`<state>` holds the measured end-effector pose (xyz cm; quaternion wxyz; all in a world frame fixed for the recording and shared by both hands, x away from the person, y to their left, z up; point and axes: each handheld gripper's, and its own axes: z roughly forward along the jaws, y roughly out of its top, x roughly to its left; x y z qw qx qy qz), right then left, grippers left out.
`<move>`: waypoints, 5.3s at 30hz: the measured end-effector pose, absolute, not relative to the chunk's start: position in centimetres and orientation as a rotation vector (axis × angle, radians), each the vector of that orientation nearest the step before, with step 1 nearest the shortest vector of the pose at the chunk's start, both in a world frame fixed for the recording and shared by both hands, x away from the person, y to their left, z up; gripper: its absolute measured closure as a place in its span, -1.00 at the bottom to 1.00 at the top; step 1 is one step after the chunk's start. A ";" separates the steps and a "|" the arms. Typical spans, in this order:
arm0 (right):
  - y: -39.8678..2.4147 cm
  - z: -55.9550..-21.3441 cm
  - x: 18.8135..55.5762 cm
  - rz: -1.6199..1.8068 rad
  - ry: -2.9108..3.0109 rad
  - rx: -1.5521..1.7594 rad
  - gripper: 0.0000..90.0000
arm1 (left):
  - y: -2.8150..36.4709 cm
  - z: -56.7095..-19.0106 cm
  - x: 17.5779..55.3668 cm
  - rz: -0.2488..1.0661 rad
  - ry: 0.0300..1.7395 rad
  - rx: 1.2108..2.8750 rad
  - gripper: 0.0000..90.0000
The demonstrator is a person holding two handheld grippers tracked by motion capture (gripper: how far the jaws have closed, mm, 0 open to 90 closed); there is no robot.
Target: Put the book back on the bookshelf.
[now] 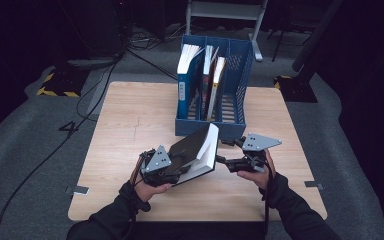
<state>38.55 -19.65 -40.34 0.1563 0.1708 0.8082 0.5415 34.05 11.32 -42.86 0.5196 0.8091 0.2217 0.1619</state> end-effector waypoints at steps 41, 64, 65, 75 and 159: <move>-21.0 -38.3 37.2 1.528 2.225 0.434 -0.24 | 6.1 -43.0 32.6 0.395 0.414 2.012 -0.68; -20.2 -38.6 38.4 1.530 2.255 0.453 -0.29 | 5.1 -44.9 34.7 0.495 0.651 1.893 -0.21; -20.7 -38.6 38.7 1.530 2.247 0.472 -0.30 | 5.5 -44.8 34.8 0.503 0.639 1.897 -0.07; -22.8 -38.7 39.7 1.512 2.280 0.500 -0.36 | 9.1 -44.4 35.9 0.372 0.494 1.929 0.16; -21.4 -32.0 40.3 1.303 2.556 0.414 0.17 | 18.7 -48.8 37.3 0.357 0.762 2.223 -0.56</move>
